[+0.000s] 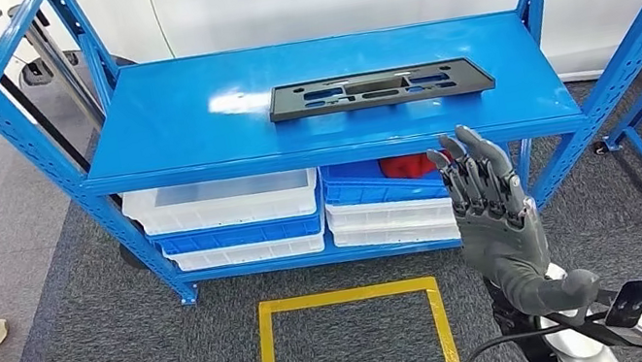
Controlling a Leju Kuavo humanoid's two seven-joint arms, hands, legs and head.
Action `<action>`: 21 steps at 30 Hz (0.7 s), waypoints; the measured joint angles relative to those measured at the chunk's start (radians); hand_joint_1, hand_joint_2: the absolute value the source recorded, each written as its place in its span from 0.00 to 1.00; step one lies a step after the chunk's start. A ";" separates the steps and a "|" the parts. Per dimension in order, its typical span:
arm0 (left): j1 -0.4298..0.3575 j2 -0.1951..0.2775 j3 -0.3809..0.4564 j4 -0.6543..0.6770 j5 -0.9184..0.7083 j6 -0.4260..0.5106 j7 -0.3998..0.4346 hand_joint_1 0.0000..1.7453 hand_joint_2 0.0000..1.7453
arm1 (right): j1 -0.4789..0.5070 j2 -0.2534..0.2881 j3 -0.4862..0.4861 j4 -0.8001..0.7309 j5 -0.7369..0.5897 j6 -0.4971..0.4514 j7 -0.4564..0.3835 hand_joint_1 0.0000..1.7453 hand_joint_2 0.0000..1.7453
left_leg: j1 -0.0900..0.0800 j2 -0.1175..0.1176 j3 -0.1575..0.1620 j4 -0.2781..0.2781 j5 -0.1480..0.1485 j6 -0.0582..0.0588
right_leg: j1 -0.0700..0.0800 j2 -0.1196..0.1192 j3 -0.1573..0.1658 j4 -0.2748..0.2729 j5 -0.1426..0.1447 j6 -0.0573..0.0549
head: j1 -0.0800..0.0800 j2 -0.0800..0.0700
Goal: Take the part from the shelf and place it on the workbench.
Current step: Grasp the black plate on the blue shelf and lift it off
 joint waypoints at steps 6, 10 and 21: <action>0.000 0.004 -0.002 0.000 0.000 0.000 0.001 0.00 0.00 | 0.002 -0.001 0.005 -0.006 0.000 0.001 -0.001 0.00 0.00 | 0.011 0.004 -0.122 0.265 -0.129 -0.026 | -0.007 -0.006 0.007 -0.013 0.006 -0.016 | 0.000 0.000; 0.001 0.004 -0.003 0.000 0.000 0.002 0.004 0.00 0.00 | 0.003 -0.001 0.006 -0.006 -0.003 0.007 -0.003 0.00 0.00 | 0.024 -0.015 -0.039 0.094 -0.028 -0.032 | -0.010 0.014 0.009 -0.006 0.002 -0.004 | 0.000 0.000; 0.000 0.004 -0.003 0.000 0.000 0.003 0.006 0.00 0.00 | 0.007 -0.001 0.006 -0.004 0.001 0.017 -0.008 0.00 0.00 | 0.013 0.000 0.002 -0.008 0.005 0.026 | -0.012 0.011 -0.128 0.271 -0.133 0.041 | 0.000 0.000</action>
